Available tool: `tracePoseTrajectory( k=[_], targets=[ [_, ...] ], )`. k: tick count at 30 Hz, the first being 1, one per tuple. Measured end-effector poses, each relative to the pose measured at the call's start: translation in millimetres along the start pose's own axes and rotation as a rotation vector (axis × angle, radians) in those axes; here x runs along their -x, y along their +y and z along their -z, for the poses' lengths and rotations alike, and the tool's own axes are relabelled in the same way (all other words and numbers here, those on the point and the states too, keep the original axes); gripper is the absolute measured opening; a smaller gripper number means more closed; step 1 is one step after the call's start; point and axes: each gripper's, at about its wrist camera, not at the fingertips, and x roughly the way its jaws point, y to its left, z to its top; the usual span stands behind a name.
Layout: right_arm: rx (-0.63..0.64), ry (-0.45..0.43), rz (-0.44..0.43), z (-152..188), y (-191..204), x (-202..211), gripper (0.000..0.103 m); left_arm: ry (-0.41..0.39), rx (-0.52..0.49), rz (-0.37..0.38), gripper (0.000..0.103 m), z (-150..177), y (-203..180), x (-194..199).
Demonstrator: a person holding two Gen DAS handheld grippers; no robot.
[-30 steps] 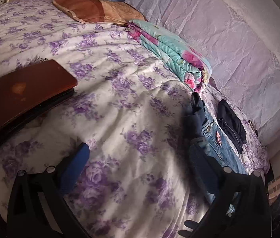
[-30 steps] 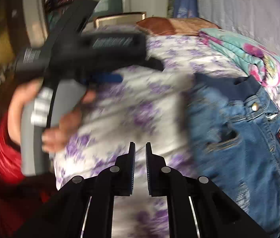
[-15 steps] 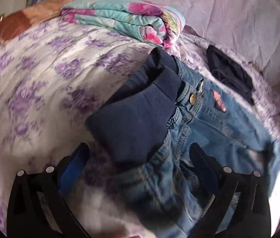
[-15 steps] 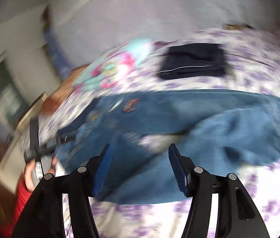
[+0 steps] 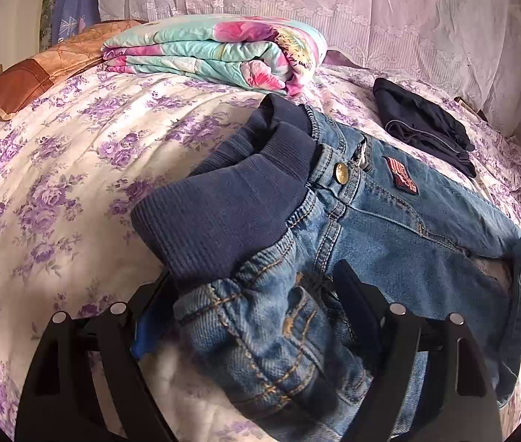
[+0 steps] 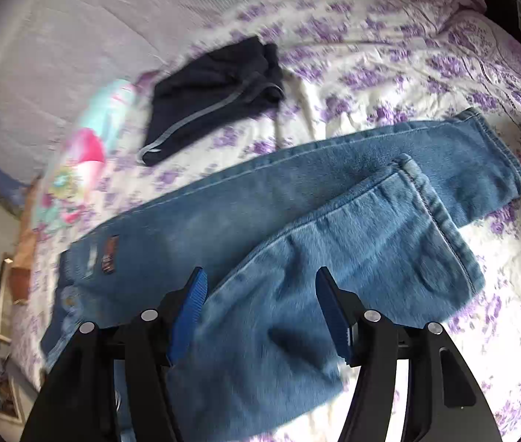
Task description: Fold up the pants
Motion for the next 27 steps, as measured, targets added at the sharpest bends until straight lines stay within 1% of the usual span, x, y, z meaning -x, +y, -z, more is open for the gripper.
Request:
tracePoseTrajectory(
  k=[2,4,5,6,7,8,11,13,14,16,17,18,19,20,21,22,23,24,25,26,27],
  targets=[
    [-0.042,0.062,0.051,-12.1,2.8,-20.4,0.062,0.0,0.005,0.004,0.081,0.0,1.1,0.6],
    [-0.019,0.099,0.084,-15.4,8.1,-32.5,0.062,0.001,0.012,0.012,0.082,-0.4,2.6,0.4],
    [0.013,0.09,0.088,-13.5,11.7,-31.4,0.056,0.002,0.016,0.019,0.083,-0.4,3.8,0.2],
    [0.051,0.074,0.091,-10.8,13.9,-27.6,0.028,0.003,0.021,0.029,0.085,-0.5,5.5,0.0],
    [0.083,0.07,0.069,-6.9,14.2,-23.2,0.008,0.003,0.028,0.039,0.086,-0.9,7.2,0.2],
    [0.087,0.052,0.036,-1.9,10.3,-13.6,0.008,0.003,0.036,0.049,0.086,-1.1,8.5,0.2],
    [0.086,-0.067,-0.056,12.2,-6.0,32.3,0.005,0.004,0.054,0.066,0.088,-1.3,10.5,0.0],
    [0.052,-0.153,-0.159,21.0,-19.1,73.7,0.005,0.005,0.061,0.076,0.088,-1.6,11.7,0.2],
    [0.036,-0.218,-0.243,28.7,-29.0,103.9,0.005,0.005,0.067,0.082,0.088,-1.8,12.9,0.5],
    [0.027,-0.33,-0.347,51.8,-52.6,150.6,0.005,0.002,0.087,0.101,0.089,-1.6,16.6,1.8],
    [0.014,-0.379,-0.372,73.4,-74.2,169.3,0.005,0.001,0.099,0.11,0.089,-0.9,18.7,2.6],
    [-0.007,-0.388,-0.376,91.0,-92.7,173.3,0.005,0.001,0.11,0.12,0.089,-0.2,21.0,3.3],
    [-0.041,-0.367,-0.366,111.1,-115.1,169.0,0.005,0.0,0.12,0.129,0.089,0.5,22.7,4.3],
    [-0.092,-0.306,-0.343,132.7,-141.3,155.4,0.006,-0.001,0.124,0.137,0.09,1.2,23.3,5.1],
    [-0.164,-0.229,-0.325,153.4,-168.2,137.7,0.012,0.001,0.121,0.142,0.091,1.6,22.3,5.4],
    [-0.232,-0.169,-0.316,169.0,-188.3,123.6,0.013,0.002,0.113,0.138,0.093,1.8,20.7,5.1],
    [-0.305,-0.13,-0.313,185.5,-208.9,112.3,0.013,0.006,0.099,0.128,0.093,2.0,18.2,4.6],
    [-0.342,-0.123,-0.308,195.8,-222.5,107.8,0.013,0.009,0.084,0.119,0.095,2.2,15.4,4.0],
    [-0.354,-0.143,-0.329,201.5,-231.0,107.9,0.012,0.01,0.066,0.111,0.095,2.8,11.9,3.9],
    [-0.353,-0.166,-0.347,202.5,-235.5,110.4,0.013,0.012,0.048,0.107,0.096,3.3,8.7,3.9],
    [-0.356,-0.181,-0.351,200.3,-236.7,112.4,0.023,0.012,0.039,0.106,0.097,4.4,7.6,4.6]
  ],
)
